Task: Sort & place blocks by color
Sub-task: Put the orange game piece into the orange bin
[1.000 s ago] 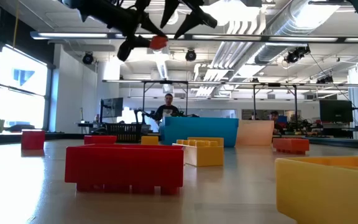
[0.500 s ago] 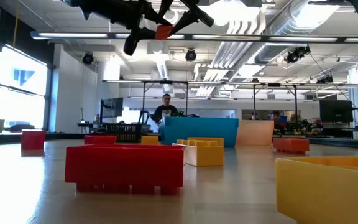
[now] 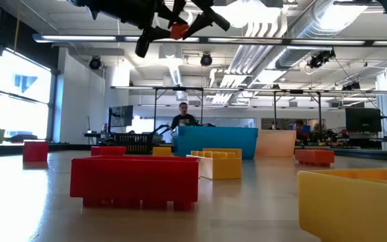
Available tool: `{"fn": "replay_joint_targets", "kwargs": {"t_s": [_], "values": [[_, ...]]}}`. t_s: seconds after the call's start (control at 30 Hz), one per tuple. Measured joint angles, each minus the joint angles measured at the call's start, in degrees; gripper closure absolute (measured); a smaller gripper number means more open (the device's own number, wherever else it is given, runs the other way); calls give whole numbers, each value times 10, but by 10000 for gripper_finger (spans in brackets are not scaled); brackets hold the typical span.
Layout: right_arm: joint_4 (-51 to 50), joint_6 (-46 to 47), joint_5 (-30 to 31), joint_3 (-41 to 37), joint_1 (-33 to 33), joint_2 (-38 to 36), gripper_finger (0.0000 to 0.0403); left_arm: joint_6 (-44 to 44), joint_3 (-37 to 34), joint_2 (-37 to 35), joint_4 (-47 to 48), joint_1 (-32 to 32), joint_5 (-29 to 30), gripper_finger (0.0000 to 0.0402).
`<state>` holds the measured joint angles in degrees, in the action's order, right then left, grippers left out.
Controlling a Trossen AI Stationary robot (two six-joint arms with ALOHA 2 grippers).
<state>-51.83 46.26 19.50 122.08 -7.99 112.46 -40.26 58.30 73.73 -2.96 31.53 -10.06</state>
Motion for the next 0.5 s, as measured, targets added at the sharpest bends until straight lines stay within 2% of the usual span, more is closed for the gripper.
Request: {"fn": "replay_joint_targets", "kwargs": {"t_s": [0.27, 0.5], "values": [[-12, -16, 28, 0, 3, 1, 323, -1, 0, 0, 3, 0, 26, 286], [-18, -27, 28, -1, 2, 1, 326, 0, 0, 0, 4, 0, 26, 276]]}}
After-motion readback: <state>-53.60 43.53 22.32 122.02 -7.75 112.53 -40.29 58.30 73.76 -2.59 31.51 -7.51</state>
